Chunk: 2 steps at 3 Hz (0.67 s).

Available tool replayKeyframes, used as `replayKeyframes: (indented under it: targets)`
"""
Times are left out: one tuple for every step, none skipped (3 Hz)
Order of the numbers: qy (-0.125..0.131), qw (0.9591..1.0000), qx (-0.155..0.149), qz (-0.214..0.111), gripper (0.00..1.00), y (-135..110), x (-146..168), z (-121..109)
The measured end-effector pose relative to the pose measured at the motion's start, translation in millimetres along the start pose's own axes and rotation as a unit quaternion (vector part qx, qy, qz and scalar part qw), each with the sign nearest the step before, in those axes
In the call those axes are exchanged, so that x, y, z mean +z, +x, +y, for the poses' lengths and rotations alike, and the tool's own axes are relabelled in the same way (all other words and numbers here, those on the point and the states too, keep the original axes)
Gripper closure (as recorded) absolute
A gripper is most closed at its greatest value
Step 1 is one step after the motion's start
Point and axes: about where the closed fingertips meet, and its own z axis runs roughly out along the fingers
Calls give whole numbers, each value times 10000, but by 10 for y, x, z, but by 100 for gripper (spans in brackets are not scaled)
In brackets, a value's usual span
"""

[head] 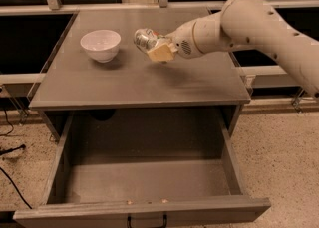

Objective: Place 7up can into top drawer

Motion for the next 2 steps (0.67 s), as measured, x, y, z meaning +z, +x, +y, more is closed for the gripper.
replayKeyframes:
  targets:
    - [-683, 9967, -317, -314, 100, -129, -99, -70]
    - [-784, 9931, -754, -447, 100, -311, -318, -118]
